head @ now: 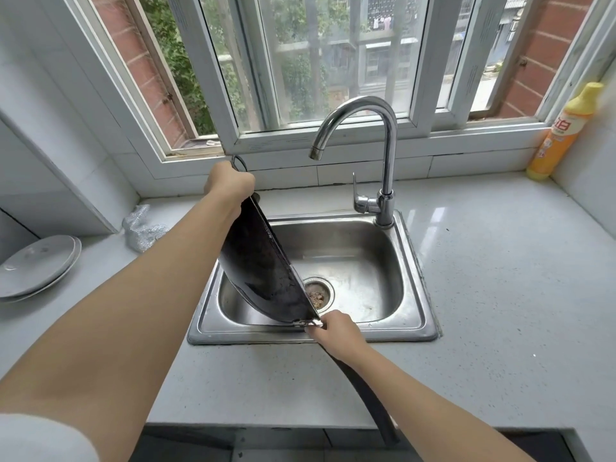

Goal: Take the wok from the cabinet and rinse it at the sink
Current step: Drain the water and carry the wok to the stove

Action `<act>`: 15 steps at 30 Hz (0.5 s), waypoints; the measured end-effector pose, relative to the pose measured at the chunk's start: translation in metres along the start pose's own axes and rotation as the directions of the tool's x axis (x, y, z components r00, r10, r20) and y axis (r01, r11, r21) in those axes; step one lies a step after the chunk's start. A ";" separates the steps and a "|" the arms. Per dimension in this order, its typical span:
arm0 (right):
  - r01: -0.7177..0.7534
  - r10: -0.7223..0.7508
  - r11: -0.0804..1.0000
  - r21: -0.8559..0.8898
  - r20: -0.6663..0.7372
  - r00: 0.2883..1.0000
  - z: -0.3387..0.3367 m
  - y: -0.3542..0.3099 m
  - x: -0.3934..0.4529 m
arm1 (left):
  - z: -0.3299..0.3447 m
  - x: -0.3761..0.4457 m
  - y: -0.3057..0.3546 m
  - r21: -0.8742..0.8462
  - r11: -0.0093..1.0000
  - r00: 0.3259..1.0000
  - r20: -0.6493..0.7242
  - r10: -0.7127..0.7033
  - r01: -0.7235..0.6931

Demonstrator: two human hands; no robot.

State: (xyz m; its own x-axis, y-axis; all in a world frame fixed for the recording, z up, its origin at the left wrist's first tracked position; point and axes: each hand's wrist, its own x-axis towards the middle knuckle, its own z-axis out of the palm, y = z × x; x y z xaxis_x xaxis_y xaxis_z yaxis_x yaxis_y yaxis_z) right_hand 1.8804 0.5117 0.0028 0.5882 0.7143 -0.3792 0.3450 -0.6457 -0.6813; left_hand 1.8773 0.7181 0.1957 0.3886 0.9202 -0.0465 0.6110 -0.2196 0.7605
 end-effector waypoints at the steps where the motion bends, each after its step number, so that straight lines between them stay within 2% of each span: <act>1: 0.007 -0.007 1.000 -0.001 0.009 1.000 0.003 0.000 -0.001 | 0.002 0.000 0.000 0.014 1.000 1.000 0.005 0.002 -0.002; 15: -0.004 0.002 0.999 0.036 0.051 0.999 0.004 0.003 0.001 | 0.012 0.010 -0.002 0.128 0.991 0.997 0.074 0.018 -0.028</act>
State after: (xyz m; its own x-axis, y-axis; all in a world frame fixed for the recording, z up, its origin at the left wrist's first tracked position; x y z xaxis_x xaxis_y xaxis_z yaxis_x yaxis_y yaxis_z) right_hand 1.8789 0.5115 -0.0020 0.5507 0.7257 -0.4124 0.3159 -0.6385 -0.7018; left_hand 1.8882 0.7241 0.1860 0.4500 0.8894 -0.0803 0.6829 -0.2847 0.6727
